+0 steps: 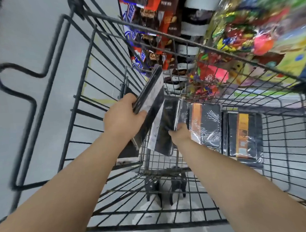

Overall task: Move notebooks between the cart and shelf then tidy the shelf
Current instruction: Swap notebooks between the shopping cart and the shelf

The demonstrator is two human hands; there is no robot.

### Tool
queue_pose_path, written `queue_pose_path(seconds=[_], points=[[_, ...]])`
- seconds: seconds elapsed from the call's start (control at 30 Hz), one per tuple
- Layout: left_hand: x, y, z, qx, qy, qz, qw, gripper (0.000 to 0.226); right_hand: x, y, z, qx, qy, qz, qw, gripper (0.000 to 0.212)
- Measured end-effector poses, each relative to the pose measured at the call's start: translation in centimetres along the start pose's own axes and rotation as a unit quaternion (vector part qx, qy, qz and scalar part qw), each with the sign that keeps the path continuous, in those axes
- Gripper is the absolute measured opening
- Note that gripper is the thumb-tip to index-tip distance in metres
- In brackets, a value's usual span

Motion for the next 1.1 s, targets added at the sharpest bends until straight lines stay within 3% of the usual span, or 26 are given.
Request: queue_pose_path(seconds=[0.17,0.33,0.53,0.7,0.83,1.1], points=[[3.7,2.4,-4.2,-0.027,-0.009,-0.016,0.999,0.027,4.9,-1.7,-7.2,0.059,0.03,-0.058,0.996,0.038],[6.2,7.5,-8.4,-0.083,-0.01,-0.041,0.996,0.028,13.0,0.4,-15.7,0.072,0.127,-0.077,0.986,0.029],[6.0,15.1,-11.4,-0.145,-0.025,-0.113,0.983,0.037,22.8,2.9,-25.2,0.106,0.255,-0.113,0.954,0.033],[4.7,23.2,-14.4,-0.19,-0.031,-0.176,0.965,0.035,30.6,8.0,-30.5,0.157,0.337,-0.044,0.927,0.027],[1.8,29.4,-16.5,-0.22,-0.035,-0.199,0.954,0.035,36.4,13.3,-33.4,0.149,0.363,0.014,0.92,0.029],[-7.9,38.7,-20.0,-0.164,-0.056,-0.319,0.932,0.036,48.1,23.6,-36.3,0.154,0.391,0.094,0.902,0.035]])
Point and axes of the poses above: each hand's wrist, its own z-axis towards the middle knuckle, its own x-axis out of the back of the hand, y = z × x, the point moved 7 cm from there along z, towards the middle knuckle, and after that the axes turned 9 degrees about -y, right-handed, at the moved point
